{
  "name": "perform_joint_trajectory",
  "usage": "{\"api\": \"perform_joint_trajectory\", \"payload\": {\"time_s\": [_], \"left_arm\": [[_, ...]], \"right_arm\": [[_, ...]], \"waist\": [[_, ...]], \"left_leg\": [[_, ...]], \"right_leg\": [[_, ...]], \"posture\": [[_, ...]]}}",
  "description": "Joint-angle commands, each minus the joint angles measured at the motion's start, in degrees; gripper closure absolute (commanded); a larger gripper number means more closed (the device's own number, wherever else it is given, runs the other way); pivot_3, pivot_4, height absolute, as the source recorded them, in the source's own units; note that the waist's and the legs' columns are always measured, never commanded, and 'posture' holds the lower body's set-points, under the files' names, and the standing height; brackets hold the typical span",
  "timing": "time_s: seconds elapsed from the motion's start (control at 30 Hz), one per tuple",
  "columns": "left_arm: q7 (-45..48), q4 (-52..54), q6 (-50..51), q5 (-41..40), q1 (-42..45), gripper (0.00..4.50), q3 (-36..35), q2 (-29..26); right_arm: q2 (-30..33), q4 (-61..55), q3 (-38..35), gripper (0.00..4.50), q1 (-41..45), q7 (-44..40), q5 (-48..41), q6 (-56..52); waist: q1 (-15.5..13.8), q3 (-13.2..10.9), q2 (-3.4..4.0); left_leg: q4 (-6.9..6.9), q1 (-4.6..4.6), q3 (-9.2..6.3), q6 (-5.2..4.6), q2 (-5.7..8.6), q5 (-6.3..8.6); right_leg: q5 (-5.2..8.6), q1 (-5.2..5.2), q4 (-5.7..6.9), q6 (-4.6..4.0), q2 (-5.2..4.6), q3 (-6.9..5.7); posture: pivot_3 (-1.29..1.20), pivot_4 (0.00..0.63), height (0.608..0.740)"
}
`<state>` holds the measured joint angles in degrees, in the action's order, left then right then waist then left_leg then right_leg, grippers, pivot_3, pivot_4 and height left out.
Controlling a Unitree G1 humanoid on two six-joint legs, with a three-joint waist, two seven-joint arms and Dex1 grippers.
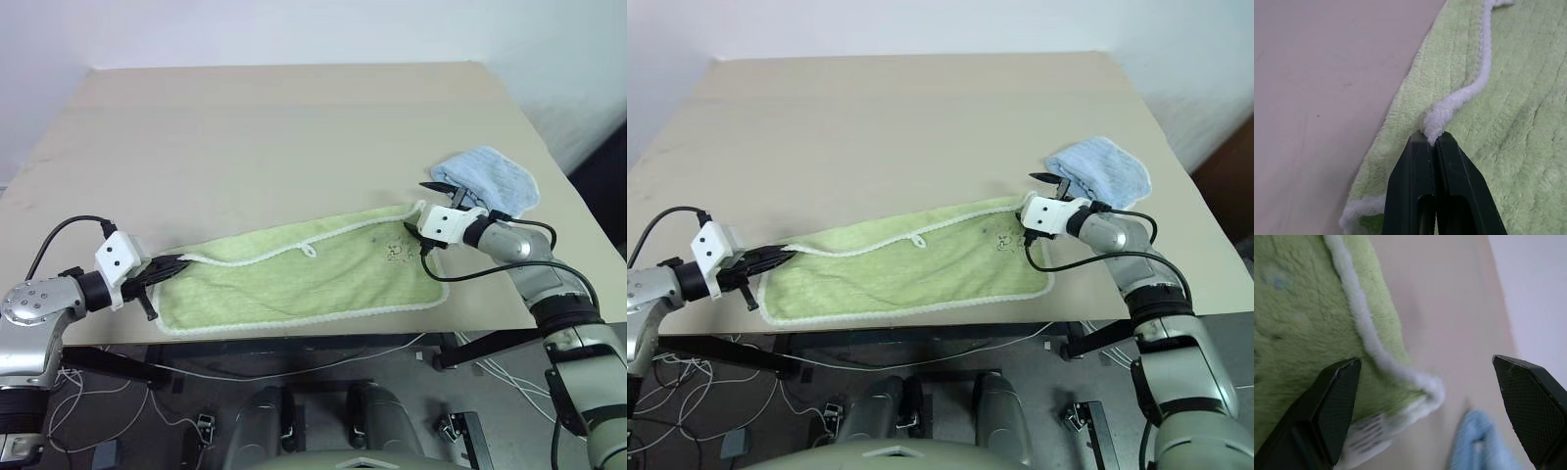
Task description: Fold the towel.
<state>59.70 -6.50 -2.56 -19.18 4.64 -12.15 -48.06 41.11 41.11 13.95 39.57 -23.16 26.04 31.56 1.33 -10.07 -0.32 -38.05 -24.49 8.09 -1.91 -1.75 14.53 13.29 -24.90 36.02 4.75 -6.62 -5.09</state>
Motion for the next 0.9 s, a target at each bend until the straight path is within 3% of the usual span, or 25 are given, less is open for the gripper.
{"api": "perform_joint_trajectory", "payload": {"time_s": [0.03,0.07,0.17,0.53,0.73,0.9], "left_arm": [[-0.79,1.85,0.50,0.03,-0.21,4.44,-0.85,0.15],[-0.96,1.99,0.61,0.04,-0.25,4.44,-0.83,0.23],[-1.34,2.51,0.93,-0.02,-0.61,4.50,-0.91,0.59],[-2.94,3.70,1.12,0.07,-1.47,4.50,-0.94,2.03],[-5.18,2.58,0.53,-1.08,0.23,4.50,-2.56,3.32],[-11.51,-4.53,1.12,-1.33,10.32,4.50,-4.17,6.43]], "right_arm": [[1.48,4.04,2.75,0.00,2.78,5.94,5.93,4.17],[1.59,4.91,3.18,0.00,3.25,6.81,6.54,4.95],[2.12,6.78,4.53,0.56,4.27,8.45,8.48,6.96],[3.97,9.57,6.01,4.46,5.26,9.41,10.01,9.40],[4.88,9.13,5.57,4.49,6.02,12.02,10.89,8.68],[3.69,11.30,3.86,4.49,10.58,12.48,8.74,6.62]], "waist": [[-0.02,0.00,0.00],[-0.03,0.01,-0.01],[0.01,0.01,-0.01],[-0.06,0.01,-0.01],[-0.08,0.00,0.00],[-0.20,0.00,-0.01]], "left_leg": [[0.00,0.00,0.00,0.00,0.00,0.00],[0.00,0.00,0.00,0.00,0.00,0.00],[0.00,0.02,0.00,0.01,0.00,0.00],[-0.01,0.03,0.00,0.01,0.00,-0.01],[-0.01,0.04,0.00,0.01,0.00,-0.01],[-0.09,0.04,-0.02,0.01,0.00,-0.02]], "right_leg": [[0.00,0.01,0.00,0.00,0.00,0.00],[0.00,0.01,0.00,0.00,-0.01,0.00],[0.00,0.03,0.00,0.00,0.00,0.00],[0.00,0.05,0.00,0.00,0.01,0.00],[0.00,0.06,0.00,0.01,0.01,0.01],[-0.01,0.11,0.03,0.02,0.02,-0.01]], "posture": [[0.00,0.150,0.740],[0.00,0.150,0.740],[0.00,0.150,0.740],[0.00,0.150,0.740],[0.00,0.150,0.740],[0.00,0.150,0.740]]}}
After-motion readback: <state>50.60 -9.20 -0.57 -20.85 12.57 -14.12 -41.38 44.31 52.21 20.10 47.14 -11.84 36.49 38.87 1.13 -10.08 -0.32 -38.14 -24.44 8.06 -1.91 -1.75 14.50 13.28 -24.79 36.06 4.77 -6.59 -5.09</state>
